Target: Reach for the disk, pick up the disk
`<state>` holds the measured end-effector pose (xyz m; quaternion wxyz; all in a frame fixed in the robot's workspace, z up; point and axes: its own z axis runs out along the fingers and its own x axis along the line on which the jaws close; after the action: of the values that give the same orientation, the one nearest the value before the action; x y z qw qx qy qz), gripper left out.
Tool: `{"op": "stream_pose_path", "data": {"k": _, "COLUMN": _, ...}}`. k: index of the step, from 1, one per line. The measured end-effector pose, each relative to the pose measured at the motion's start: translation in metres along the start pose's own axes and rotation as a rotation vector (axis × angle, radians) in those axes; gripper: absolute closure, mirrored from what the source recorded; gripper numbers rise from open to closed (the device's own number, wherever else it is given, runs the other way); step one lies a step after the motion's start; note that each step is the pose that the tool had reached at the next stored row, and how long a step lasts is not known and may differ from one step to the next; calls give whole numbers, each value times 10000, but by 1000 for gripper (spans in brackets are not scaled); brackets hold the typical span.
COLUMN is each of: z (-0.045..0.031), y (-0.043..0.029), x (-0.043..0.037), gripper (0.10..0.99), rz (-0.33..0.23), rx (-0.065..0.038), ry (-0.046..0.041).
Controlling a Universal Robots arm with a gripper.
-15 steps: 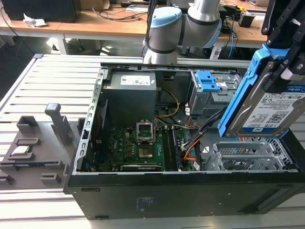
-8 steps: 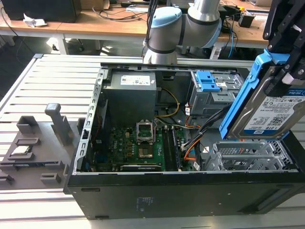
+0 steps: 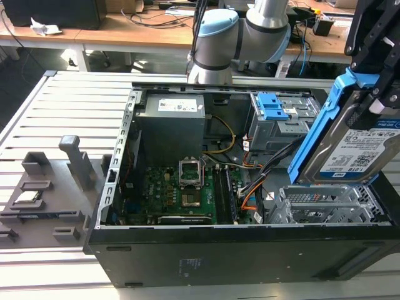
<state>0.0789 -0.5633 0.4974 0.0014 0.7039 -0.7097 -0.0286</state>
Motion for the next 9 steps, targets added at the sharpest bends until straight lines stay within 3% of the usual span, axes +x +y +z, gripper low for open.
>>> {"op": "stream_pose_path", "data": {"k": 9, "z": 34, "y": -20, "x": 1, "gripper": 718, "rz": -1, "rx": -1, "ry": 0}}
